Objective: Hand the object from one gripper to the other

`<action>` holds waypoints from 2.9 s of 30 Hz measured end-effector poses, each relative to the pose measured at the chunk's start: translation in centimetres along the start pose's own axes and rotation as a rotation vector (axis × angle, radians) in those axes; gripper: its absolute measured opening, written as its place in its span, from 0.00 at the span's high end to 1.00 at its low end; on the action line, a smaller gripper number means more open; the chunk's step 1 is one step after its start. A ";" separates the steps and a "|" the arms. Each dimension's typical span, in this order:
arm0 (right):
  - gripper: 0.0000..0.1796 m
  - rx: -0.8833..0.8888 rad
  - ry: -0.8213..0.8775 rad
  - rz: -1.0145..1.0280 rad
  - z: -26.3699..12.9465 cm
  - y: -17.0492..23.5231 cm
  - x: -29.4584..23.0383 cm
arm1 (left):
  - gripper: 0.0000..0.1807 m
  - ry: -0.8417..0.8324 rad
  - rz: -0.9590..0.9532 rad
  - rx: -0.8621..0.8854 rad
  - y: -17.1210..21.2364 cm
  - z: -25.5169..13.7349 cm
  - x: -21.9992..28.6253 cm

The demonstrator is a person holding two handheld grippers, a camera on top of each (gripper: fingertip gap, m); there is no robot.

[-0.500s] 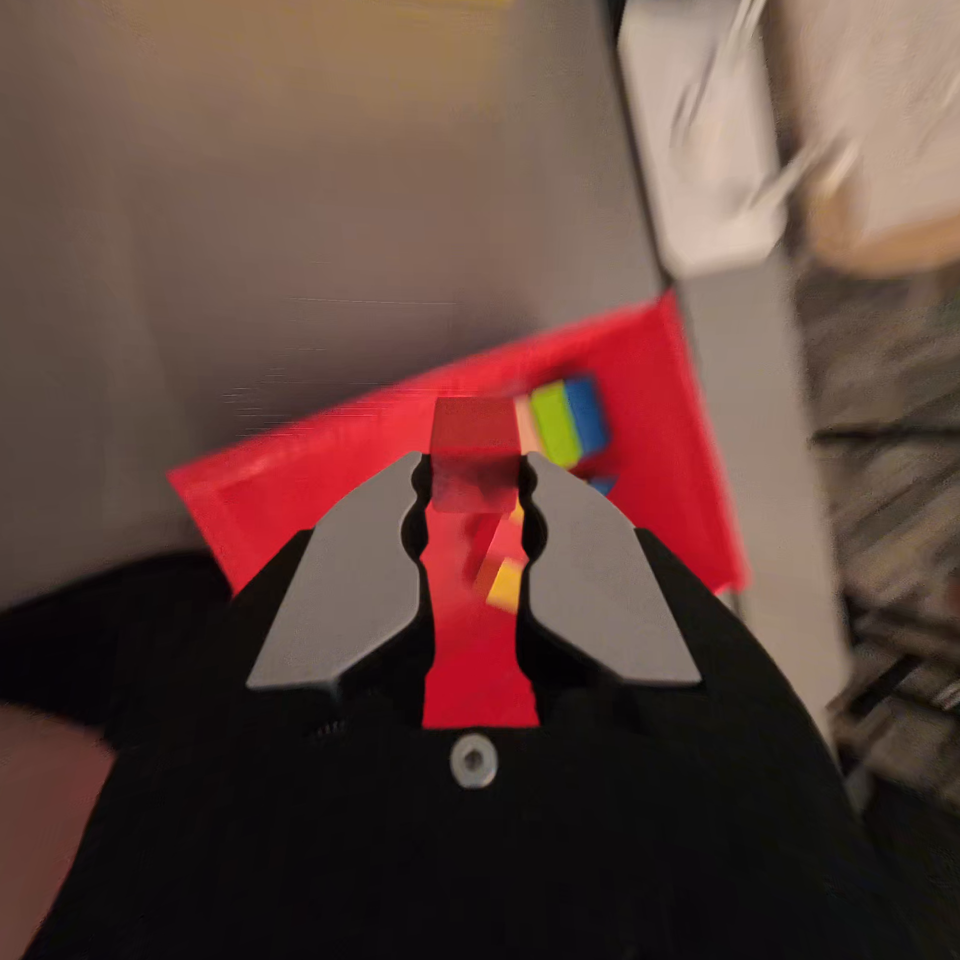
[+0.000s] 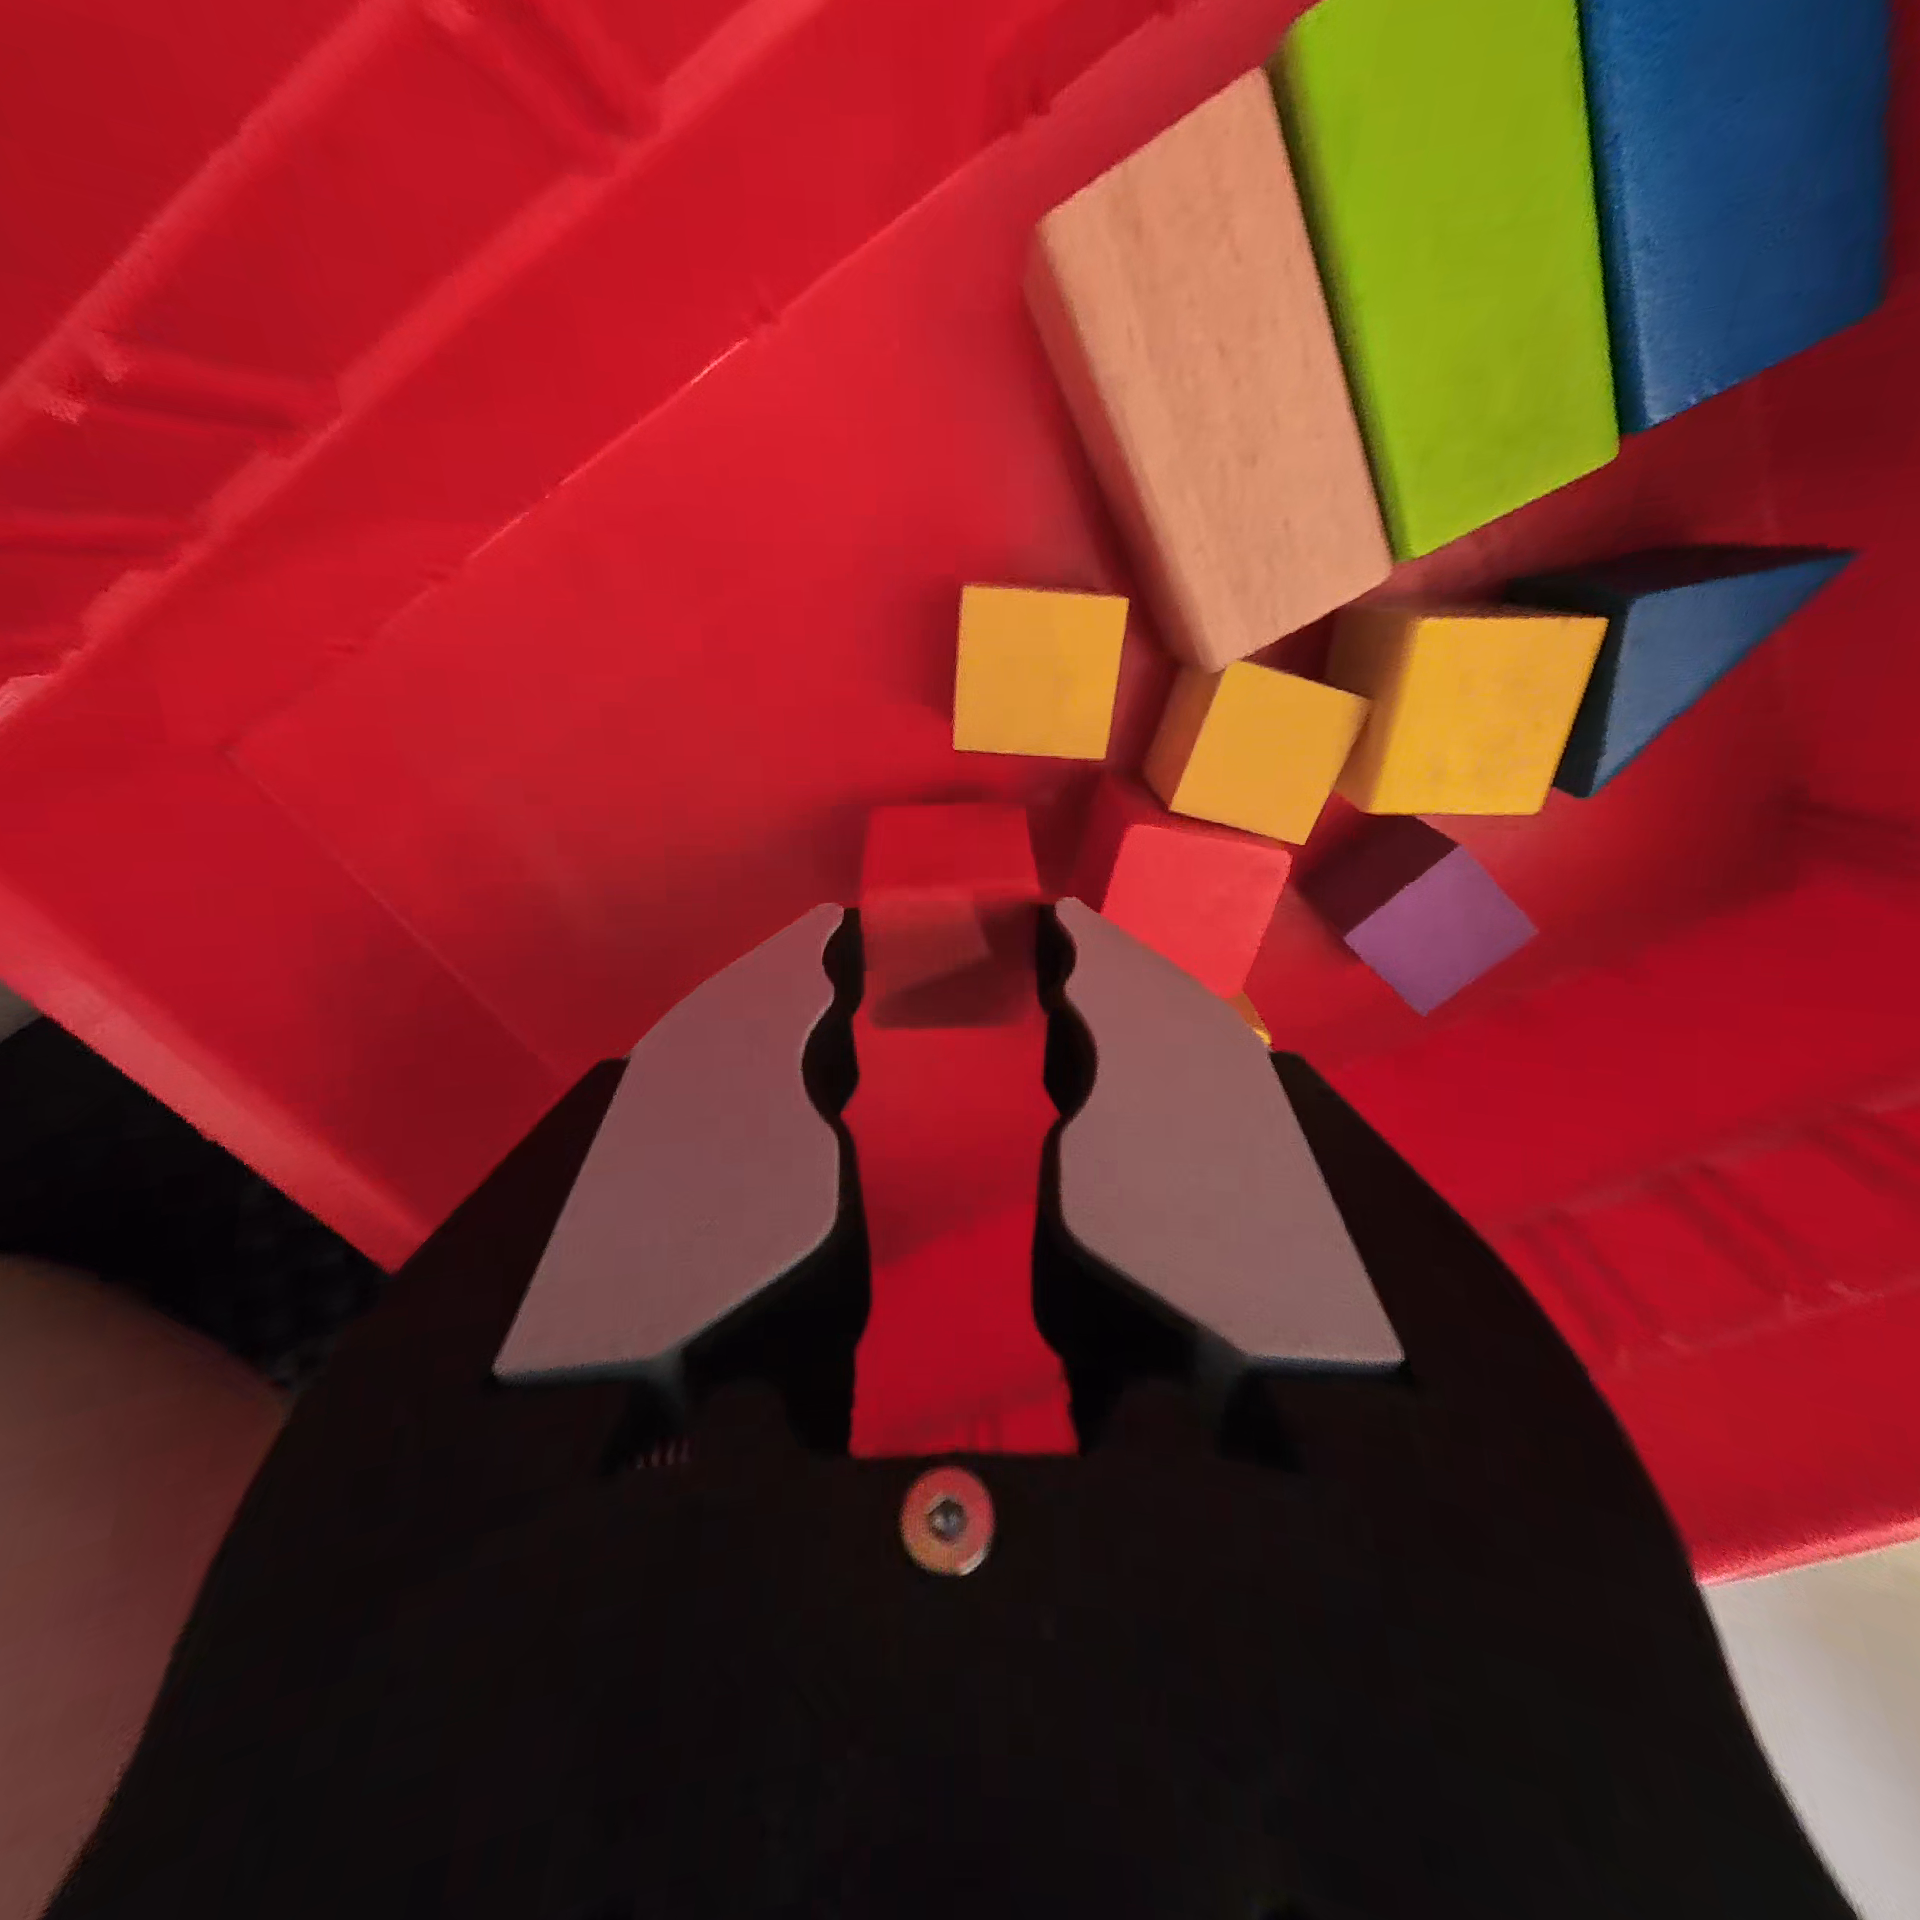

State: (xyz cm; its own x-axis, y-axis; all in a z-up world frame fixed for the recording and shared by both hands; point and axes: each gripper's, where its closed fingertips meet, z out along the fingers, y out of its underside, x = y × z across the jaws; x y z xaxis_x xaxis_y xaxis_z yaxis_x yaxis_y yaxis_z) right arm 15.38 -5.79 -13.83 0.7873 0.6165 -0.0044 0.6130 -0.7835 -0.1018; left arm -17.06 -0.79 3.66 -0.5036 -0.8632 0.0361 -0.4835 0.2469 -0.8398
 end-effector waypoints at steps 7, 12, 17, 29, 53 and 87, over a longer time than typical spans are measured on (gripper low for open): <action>0.81 -0.086 0.014 0.060 0.7 -0.2 0.2 | 0.66 -0.022 0.012 -0.052 0.7 0.4 0.0; 0.81 -0.095 0.036 0.061 0.9 -0.8 0.4 | 0.66 -0.013 0.016 -0.061 0.7 0.6 0.2; 0.81 -0.102 0.054 0.096 0.9 -0.9 1.0 | 0.66 -0.016 0.021 -0.062 0.7 0.5 0.3; 0.80 -0.034 0.077 0.092 -0.7 -1.3 0.9 | 0.66 -0.177 -0.026 0.049 -0.4 -1.9 -2.7; 0.81 0.349 0.300 -0.013 -10.4 -3.2 -0.2 | 0.66 -0.783 -0.178 -0.593 17.8 -2.8 -18.1; 0.82 0.268 0.233 -0.021 -8.6 -2.5 -0.6 | 0.72 -0.682 -0.342 -0.595 21.6 -0.6 -19.2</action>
State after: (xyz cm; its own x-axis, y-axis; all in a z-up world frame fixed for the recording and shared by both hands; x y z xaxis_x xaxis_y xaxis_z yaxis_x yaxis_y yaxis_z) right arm 13.98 -4.86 -5.02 0.7876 0.5738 0.2248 0.6145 -0.7037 -0.3566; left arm -18.28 21.42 -14.82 0.1655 -0.9534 -0.2521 -0.9046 -0.0449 -0.4239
